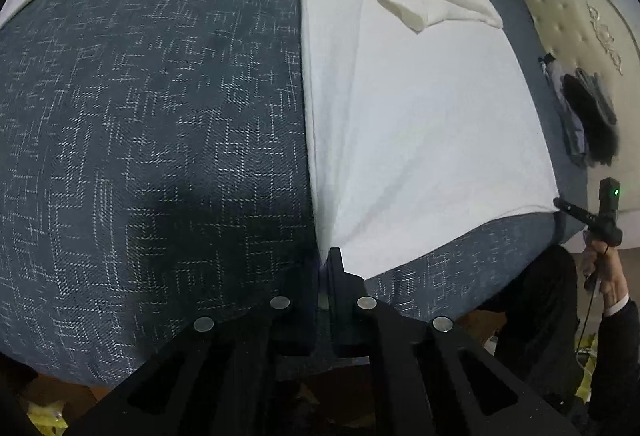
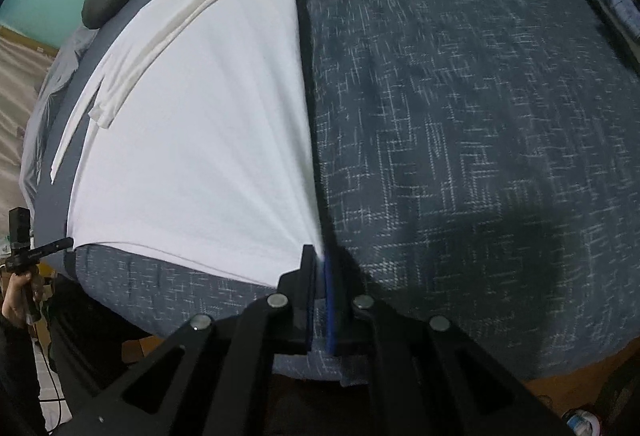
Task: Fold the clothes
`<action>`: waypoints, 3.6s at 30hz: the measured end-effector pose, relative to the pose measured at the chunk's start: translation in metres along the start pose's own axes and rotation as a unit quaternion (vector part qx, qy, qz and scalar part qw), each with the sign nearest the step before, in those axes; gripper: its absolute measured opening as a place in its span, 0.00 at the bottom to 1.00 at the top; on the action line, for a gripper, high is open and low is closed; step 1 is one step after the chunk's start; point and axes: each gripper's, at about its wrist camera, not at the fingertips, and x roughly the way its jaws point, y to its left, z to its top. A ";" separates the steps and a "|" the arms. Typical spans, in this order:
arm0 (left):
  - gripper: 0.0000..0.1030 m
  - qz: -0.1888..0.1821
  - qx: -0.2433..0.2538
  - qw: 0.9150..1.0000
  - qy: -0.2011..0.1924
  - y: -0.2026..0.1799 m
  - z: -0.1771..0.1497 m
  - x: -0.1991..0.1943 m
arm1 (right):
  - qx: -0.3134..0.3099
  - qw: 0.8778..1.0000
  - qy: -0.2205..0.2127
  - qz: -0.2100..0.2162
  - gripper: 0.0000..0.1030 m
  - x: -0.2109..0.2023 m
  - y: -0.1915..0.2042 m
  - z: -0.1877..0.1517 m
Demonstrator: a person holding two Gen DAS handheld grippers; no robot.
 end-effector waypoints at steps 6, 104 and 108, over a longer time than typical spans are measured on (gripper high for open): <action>0.06 0.000 -0.009 1.000 -0.004 -0.001 0.003 0.001 | 0.012 1.000 0.001 0.017 0.06 0.006 0.004 0.004; 0.44 -0.017 0.046 0.985 -0.165 -0.097 0.175 0.082 | -0.088 0.976 -0.168 -0.105 0.01 0.107 0.019 0.371; 0.44 -0.018 0.044 0.985 -0.165 -0.097 0.173 0.082 | -0.063 0.978 -0.182 -0.075 0.26 0.091 0.007 0.357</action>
